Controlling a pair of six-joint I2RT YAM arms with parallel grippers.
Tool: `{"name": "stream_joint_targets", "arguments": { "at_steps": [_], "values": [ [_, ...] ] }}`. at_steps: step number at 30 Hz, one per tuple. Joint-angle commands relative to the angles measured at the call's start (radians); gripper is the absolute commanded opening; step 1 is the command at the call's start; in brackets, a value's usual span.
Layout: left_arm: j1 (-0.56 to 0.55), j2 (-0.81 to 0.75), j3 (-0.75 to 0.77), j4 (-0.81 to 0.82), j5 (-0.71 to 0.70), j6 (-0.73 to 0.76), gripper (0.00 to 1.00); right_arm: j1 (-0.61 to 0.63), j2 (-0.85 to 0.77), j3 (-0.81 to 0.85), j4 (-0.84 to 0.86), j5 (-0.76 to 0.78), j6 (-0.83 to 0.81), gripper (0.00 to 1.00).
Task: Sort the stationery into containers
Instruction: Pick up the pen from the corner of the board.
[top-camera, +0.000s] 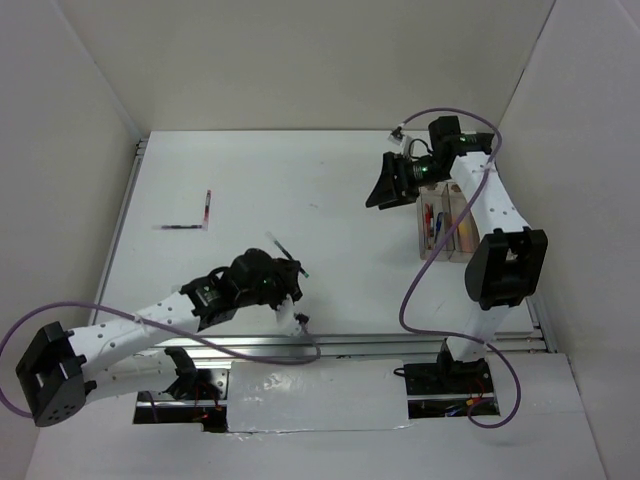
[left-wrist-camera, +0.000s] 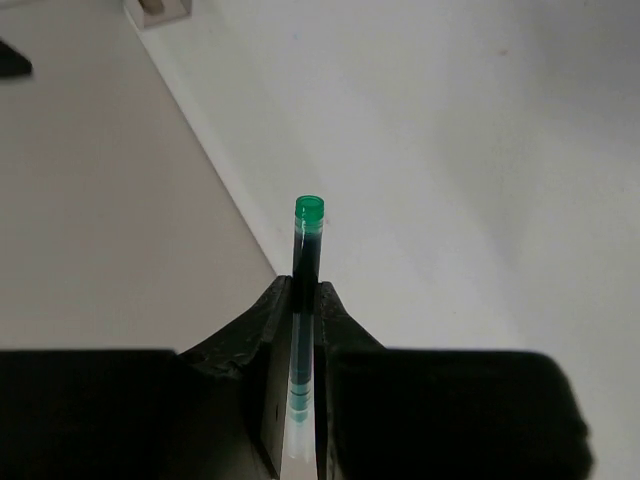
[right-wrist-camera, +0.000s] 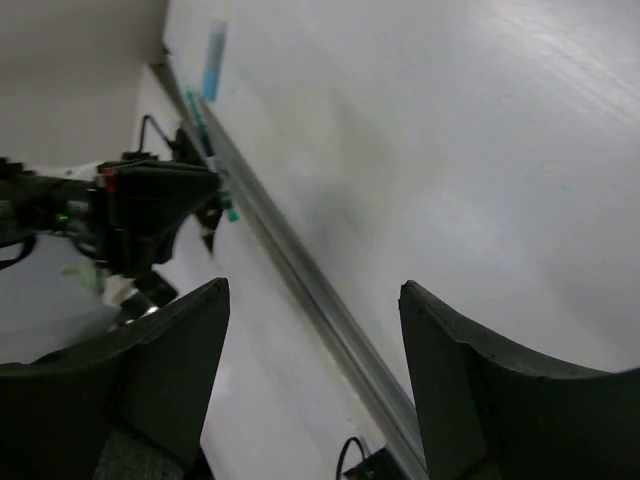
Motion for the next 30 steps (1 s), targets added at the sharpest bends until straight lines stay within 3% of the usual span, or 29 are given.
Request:
{"name": "stream_joint_targets", "arguments": {
  "at_steps": [1,6,13,20,30],
  "values": [
    [-0.102,-0.06,-0.089,0.262,-0.056,0.175,0.0,0.039,-0.018,-0.009,-0.045,-0.231,0.008,0.76],
    [-0.234,-0.084,-0.132,0.473,-0.131,0.202,0.0,0.102,-0.059,-0.116,0.017,-0.311,0.031,0.8],
    [-0.311,-0.069,-0.107,0.575,-0.189,0.23,0.0,0.231,-0.108,-0.179,0.092,-0.314,0.07,0.78],
    [-0.346,-0.049,-0.041,0.552,-0.205,0.178,0.0,0.299,-0.08,-0.109,0.008,-0.403,-0.045,0.64],
    [-0.366,-0.057,-0.046,0.523,-0.188,0.164,0.0,0.359,-0.079,-0.063,-0.046,-0.417,-0.114,0.64]
  ]
}}
